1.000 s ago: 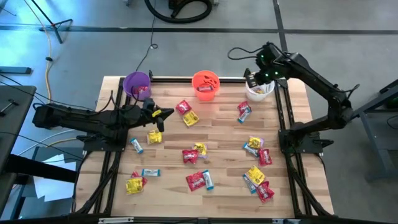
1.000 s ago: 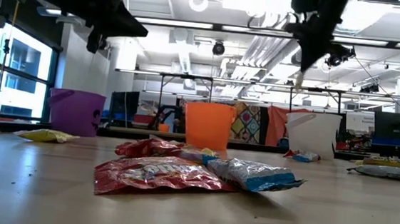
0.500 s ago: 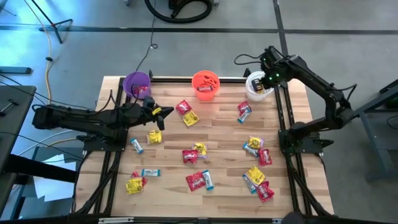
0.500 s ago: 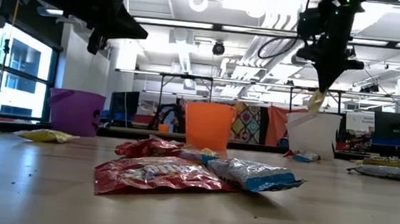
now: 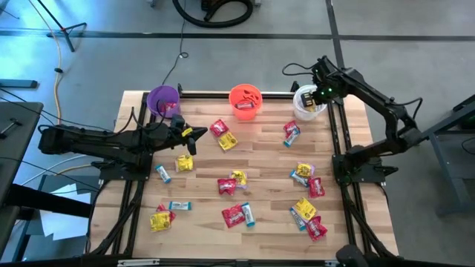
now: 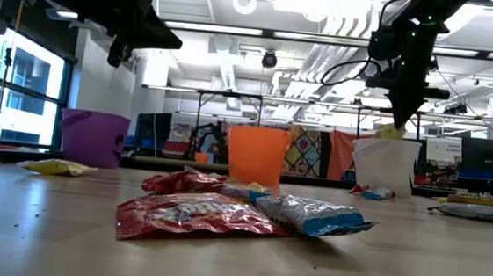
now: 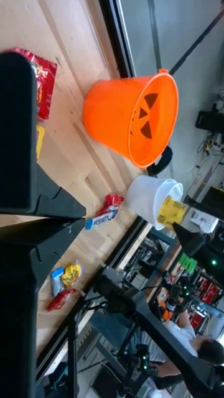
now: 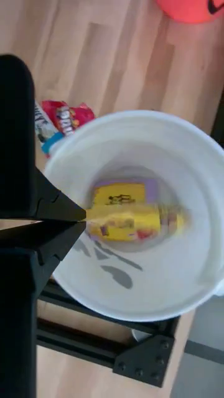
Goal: Organize candy in baskets
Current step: Put the yellow candy into the white bucket
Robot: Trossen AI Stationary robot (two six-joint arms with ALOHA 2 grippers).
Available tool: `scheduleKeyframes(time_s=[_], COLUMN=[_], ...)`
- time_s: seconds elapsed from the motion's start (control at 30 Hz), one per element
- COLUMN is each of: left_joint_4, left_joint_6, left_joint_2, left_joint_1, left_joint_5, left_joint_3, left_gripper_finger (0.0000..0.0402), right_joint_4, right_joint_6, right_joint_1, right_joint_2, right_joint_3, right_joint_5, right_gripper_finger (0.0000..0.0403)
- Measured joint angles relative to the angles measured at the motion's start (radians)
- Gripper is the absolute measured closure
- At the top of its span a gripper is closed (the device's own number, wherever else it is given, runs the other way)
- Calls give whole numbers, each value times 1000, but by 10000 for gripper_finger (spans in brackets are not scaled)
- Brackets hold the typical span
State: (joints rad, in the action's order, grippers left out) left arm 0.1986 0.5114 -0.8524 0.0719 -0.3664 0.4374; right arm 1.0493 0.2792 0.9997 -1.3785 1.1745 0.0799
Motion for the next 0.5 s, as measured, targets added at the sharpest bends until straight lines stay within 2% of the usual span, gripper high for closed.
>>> scheduleKeyframes(time_s=[0.5], left_joint_4=[-75], left_joint_6=[55], left_joint_2=[0], left_joint_1=[0], left_joint_5=[-4], left_joint_3=[-1], left_gripper_finger=[401], right_joint_4=[-112], right_joint_6=[7], right_joint_1=[9], right_joint_2=[-115], right_joint_3=[0], right_joint_5=[3], right_gripper_finger=[403])
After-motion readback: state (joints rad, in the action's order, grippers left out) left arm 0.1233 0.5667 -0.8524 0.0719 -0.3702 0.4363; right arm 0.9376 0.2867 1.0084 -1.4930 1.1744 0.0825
